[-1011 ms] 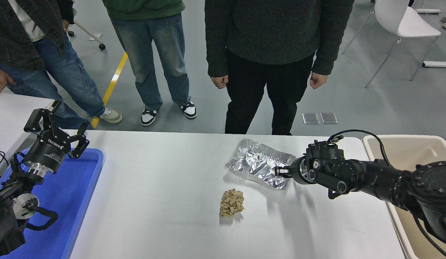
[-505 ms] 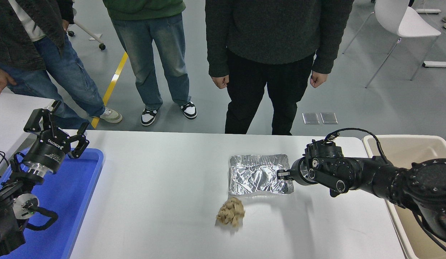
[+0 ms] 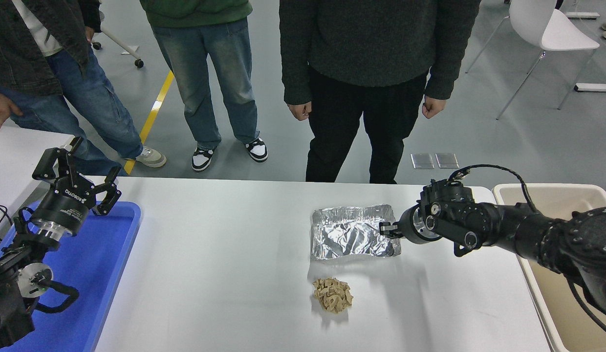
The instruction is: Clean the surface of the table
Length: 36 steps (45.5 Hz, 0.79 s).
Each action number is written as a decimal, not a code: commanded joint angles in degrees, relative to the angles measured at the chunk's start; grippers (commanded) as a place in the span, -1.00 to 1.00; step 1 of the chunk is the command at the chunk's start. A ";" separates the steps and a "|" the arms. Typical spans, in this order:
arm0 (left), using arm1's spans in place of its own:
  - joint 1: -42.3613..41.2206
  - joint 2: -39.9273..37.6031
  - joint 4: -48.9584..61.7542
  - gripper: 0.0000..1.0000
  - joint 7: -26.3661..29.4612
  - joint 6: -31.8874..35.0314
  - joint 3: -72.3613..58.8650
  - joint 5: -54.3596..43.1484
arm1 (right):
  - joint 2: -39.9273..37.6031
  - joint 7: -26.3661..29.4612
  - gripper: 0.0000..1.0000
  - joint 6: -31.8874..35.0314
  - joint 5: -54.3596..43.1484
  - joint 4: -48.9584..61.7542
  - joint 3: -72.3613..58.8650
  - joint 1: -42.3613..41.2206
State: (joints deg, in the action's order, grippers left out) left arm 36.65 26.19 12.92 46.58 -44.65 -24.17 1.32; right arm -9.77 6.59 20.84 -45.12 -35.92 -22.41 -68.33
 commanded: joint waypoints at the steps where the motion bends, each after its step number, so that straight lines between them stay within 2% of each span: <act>1: 0.00 0.00 0.00 1.00 0.00 0.00 0.00 0.00 | -8.86 0.26 -1.00 1.83 2.85 -9.25 0.44 -6.29; 19: 0.00 0.00 0.00 1.00 0.00 0.00 0.00 0.00 | -26.78 0.35 -1.00 5.87 3.64 -24.63 0.26 -15.60; 36: 0.00 0.00 0.00 1.00 0.00 0.00 0.00 0.00 | -39.80 0.35 -1.00 14.84 3.55 -28.94 0.26 -23.08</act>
State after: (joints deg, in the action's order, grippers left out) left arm 36.65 26.20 12.92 46.58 -44.65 -24.15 1.32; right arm -41.17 6.94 30.44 -41.63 -61.25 -22.13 -86.27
